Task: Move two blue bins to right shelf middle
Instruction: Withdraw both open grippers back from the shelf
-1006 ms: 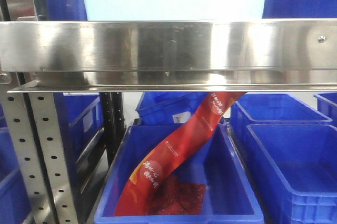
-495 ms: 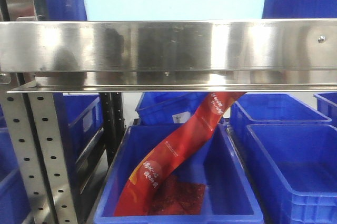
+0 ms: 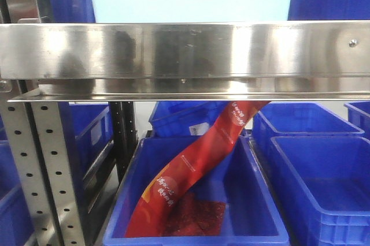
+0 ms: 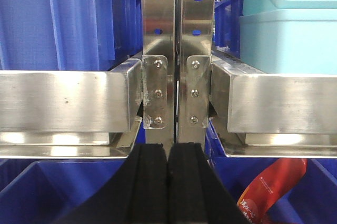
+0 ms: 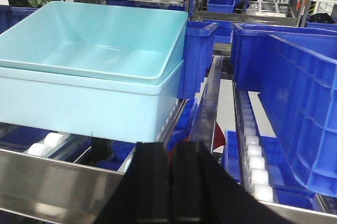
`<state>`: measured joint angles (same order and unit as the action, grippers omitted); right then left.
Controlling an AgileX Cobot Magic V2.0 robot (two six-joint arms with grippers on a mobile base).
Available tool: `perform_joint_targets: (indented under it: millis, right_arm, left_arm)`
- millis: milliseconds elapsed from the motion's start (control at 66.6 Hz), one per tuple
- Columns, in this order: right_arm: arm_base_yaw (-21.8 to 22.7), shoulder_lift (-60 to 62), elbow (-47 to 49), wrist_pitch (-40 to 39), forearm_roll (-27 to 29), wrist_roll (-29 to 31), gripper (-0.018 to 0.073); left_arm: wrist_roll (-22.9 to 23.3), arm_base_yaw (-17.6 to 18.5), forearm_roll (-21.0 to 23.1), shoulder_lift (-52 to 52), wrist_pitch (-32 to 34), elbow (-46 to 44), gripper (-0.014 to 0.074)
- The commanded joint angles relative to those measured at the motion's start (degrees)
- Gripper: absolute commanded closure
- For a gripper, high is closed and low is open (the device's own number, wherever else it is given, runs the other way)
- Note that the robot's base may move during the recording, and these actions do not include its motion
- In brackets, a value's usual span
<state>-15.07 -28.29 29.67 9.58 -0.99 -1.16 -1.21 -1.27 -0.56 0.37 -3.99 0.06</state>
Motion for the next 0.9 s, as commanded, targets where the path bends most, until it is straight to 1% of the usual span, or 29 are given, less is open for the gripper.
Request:
perform_joint_targets:
  millis: [0,60,165,285,390,600,661,706,886]
  right_arm:
    - [0.85,0.50,-0.04,-2.10,-0.17,1.99,0.0718]
    - [2.38,1.13,-0.95,-1.81,1.38,3.86,0.0718]
    - [7.64,4.08,-4.48,-2.33,5.66,5.85,0.0718]
    - [13.56,10.34,-11.71,-3.73,7.14,5.85,0.0718]
    - [16.90,15.83,-18.79,-4.18,7.35,5.85,0.0718]
    - [17.40,26.06,-29.67,-5.00,7.35,5.85,0.0718]
    - [17.40,28.29,-29.67,-4.78,7.35,5.85,0.0718]
    - [17.40,28.29,-29.67,-1.34,7.22,5.85,0.0718]
    - [17.40,28.29,-29.67,-1.60,6.68,5.85,0.0718]
  left_arm:
    - [-0.15,-0.30,0.23,-0.37,1.08,-0.06,0.0707]
    - [-0.15,-0.30,0.23,-0.37,1.08,-0.06,0.0707]
    - [-0.15,-0.30,0.23,-0.37,1.08,-0.06,0.0707]
    - [-0.15,-0.30,0.23,-0.37,1.08,-0.06,0.0707]
    - [-0.15,-0.30,0.23,-0.37,1.08,-0.06,0.0707]
    - [-0.15,-0.30,0.23,-0.37,1.08,-0.06,0.0707]
    - [-0.15,-0.30,0.23,-0.37,1.08,-0.06,0.0707]
    - [-0.15,-0.30,0.23,-0.37,1.20,-0.06,0.0707]
    - [-0.15,-0.30,0.23,-0.37,1.33,-0.06,0.0707]
